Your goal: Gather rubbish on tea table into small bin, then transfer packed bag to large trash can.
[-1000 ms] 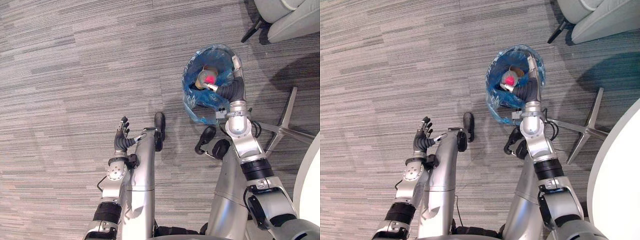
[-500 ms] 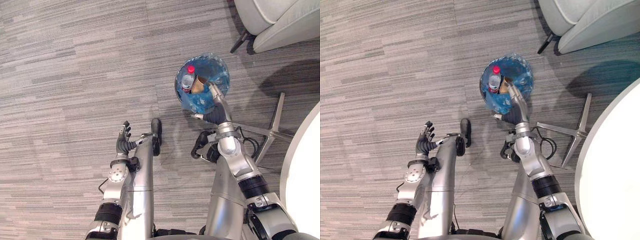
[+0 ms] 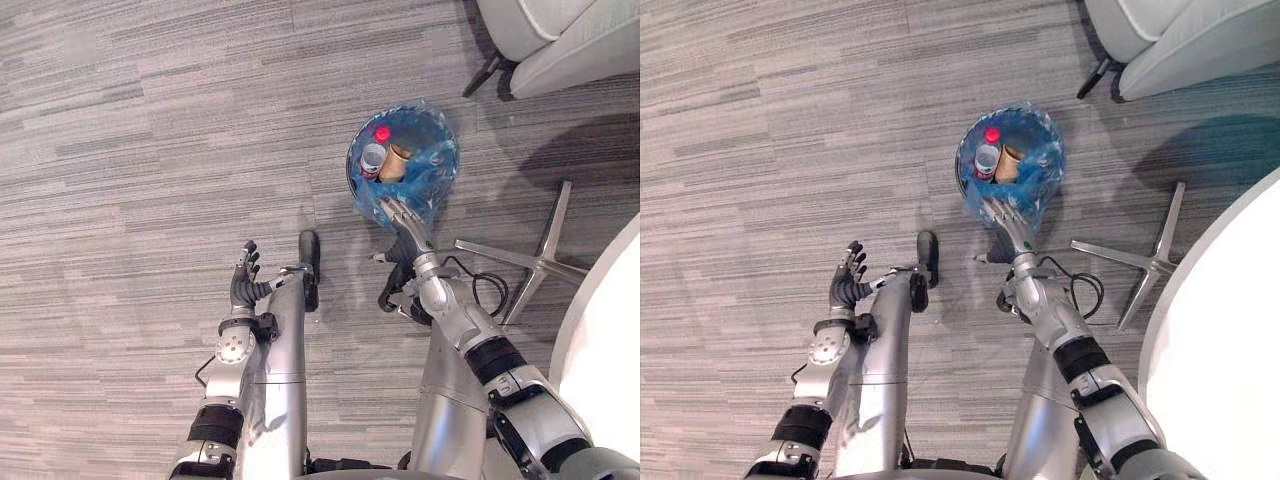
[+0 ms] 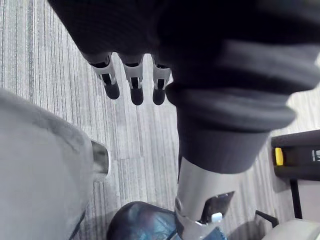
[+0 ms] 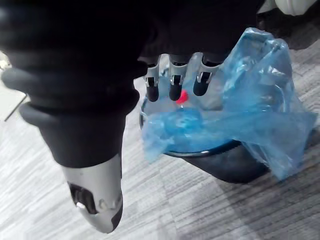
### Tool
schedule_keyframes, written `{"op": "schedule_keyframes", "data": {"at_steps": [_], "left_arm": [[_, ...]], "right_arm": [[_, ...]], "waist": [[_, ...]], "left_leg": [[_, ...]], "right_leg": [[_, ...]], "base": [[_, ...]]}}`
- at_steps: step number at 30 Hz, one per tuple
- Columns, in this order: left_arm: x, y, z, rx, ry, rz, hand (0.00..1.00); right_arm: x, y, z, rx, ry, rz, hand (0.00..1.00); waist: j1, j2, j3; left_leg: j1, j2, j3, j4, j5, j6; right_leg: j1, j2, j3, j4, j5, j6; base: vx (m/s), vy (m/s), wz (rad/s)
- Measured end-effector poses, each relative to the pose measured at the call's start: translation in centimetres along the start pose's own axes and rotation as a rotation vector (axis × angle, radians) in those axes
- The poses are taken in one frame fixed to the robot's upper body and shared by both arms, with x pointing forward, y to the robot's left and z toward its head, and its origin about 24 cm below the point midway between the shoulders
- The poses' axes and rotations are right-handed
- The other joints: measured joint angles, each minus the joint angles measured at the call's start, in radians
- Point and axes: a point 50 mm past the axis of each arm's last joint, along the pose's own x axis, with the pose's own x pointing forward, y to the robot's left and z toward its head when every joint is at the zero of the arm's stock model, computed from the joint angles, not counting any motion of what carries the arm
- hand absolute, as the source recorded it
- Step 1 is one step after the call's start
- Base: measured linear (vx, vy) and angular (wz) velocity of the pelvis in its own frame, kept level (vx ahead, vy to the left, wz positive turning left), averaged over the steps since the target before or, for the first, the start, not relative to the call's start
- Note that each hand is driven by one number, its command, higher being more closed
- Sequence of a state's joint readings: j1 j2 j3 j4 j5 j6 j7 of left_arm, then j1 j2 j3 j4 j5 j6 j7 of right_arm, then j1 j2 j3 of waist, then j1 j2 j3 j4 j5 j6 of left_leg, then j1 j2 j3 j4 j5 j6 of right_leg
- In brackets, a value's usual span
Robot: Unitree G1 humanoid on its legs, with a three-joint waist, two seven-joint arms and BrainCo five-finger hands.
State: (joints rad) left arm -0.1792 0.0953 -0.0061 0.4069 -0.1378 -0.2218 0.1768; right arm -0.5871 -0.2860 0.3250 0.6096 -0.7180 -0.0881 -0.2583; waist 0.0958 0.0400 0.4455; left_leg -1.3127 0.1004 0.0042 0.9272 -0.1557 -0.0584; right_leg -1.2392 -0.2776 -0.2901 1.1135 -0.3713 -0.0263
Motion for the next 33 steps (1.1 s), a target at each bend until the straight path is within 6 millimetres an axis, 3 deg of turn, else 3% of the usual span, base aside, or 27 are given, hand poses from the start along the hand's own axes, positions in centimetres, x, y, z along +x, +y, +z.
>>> {"op": "schedule_keyframes", "data": {"at_steps": [1, 2, 5, 11, 18, 33], "left_arm": [[0.0, -0.1, 0.2, -0.002, -0.008, -0.002, 0.0], [0.0, -0.1, 0.3, -0.012, -0.016, -0.002, 0.0], [0.1, -0.2, 1.0, -0.02, -0.051, -0.003, 0.0], [0.2, 0.0, 1.6, -0.039, -0.081, 0.0, 0.0], [0.3, -0.2, 1.9, -0.044, -0.088, -0.005, 0.0], [0.4, -0.9, 1.4, -0.078, -0.037, -0.009, 0.0]], "right_arm": [[0.1, 0.1, -0.2, -0.009, 0.016, 0.007, 0.0], [0.4, 0.1, -0.4, -0.018, 0.032, 0.014, 1.0], [1.1, -0.3, -0.4, -0.031, 0.052, 0.009, 1.0], [2.4, -1.5, 0.3, -0.038, 0.05, -0.033, 1.0], [2.3, -0.9, 0.5, 0.031, 0.065, -0.026, 1.0], [1.1, -2.2, 1.7, 0.27, 0.038, -0.149, 1.0]], "waist": [[0.001, 0.0, 0.0], [0.002, 0.0, 0.0], [0.004, 0.0, 0.0], [0.007, 0.0, 0.0], [0.018, 0.0, 0.0], [0.025, 0.0, 0.0]], "left_leg": [[-0.009, -0.004, -0.003, 0.005, 0.001, -0.001], [-0.021, -0.006, -0.007, 0.016, 0.001, -0.001], [-0.057, -0.011, -0.014, 0.03, 0.001, -0.002], [-0.097, -0.013, -0.026, 0.06, 0.002, -0.006], [-0.099, -0.01, -0.03, 0.059, 0.003, -0.009], [-0.037, -0.006, -0.032, 0.051, 0.007, -0.012]], "right_leg": [[-0.008, -0.003, 0.001, 0.01, -0.003, -0.003], [-0.018, -0.005, 0.002, 0.022, -0.008, -0.01], [-0.057, -0.007, 0.009, 0.048, -0.021, 0.006], [-0.096, -0.009, 0.011, 0.089, -0.037, -0.005], [-0.099, -0.004, 0.009, 0.092, -0.043, 0.006], [-0.034, 0.001, 0.004, 0.078, -0.04, 0.0]], "base": [[-0.02, -0.013, 0.2], [-0.02, -0.015, 0.16], [-0.03, -0.004, 0.1], [-0.03, 0.008, 0.05], [0.0, 0.001, 0.0], [0.0, 0.004, -0.01]]}}
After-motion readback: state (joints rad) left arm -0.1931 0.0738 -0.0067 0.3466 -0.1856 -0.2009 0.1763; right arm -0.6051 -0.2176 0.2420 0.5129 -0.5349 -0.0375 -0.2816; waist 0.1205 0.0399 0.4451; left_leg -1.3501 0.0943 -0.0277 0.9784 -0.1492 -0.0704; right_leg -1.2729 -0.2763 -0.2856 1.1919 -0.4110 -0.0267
